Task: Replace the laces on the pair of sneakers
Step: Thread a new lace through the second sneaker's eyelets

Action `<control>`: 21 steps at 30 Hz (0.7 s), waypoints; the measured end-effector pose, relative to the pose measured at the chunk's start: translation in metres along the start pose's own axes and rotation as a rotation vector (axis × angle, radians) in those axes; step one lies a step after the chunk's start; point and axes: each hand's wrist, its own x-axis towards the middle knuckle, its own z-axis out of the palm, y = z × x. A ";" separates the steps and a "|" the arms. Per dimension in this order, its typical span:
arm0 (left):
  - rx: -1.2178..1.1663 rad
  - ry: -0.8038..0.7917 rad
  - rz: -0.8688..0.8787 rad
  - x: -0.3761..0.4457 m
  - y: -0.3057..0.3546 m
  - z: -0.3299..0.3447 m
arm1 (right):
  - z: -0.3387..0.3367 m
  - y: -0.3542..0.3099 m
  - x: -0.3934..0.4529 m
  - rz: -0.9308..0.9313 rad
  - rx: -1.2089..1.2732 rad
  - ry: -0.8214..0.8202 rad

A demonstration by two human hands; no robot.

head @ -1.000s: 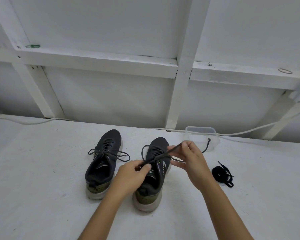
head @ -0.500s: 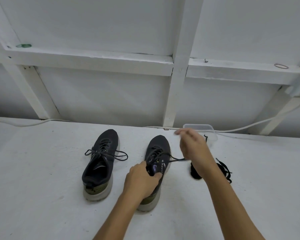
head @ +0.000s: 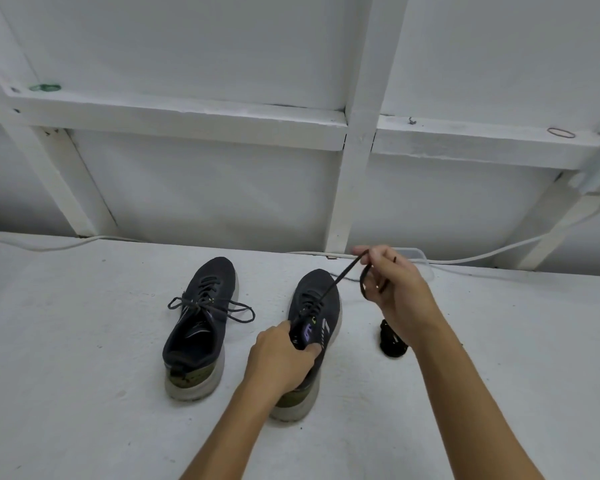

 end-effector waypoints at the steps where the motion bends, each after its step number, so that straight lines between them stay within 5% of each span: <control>1: 0.003 -0.001 0.002 0.000 0.000 0.000 | 0.000 0.001 0.000 0.026 0.004 -0.008; 11: -0.031 -0.004 0.008 0.001 0.001 -0.002 | 0.004 0.005 0.002 -0.038 0.124 0.033; 16: -0.164 -0.013 0.073 0.004 -0.003 -0.005 | -0.008 0.015 -0.003 0.191 -0.480 0.027; 21: -0.389 -0.010 0.058 0.009 -0.003 -0.008 | -0.015 0.030 -0.015 0.605 -1.164 -0.313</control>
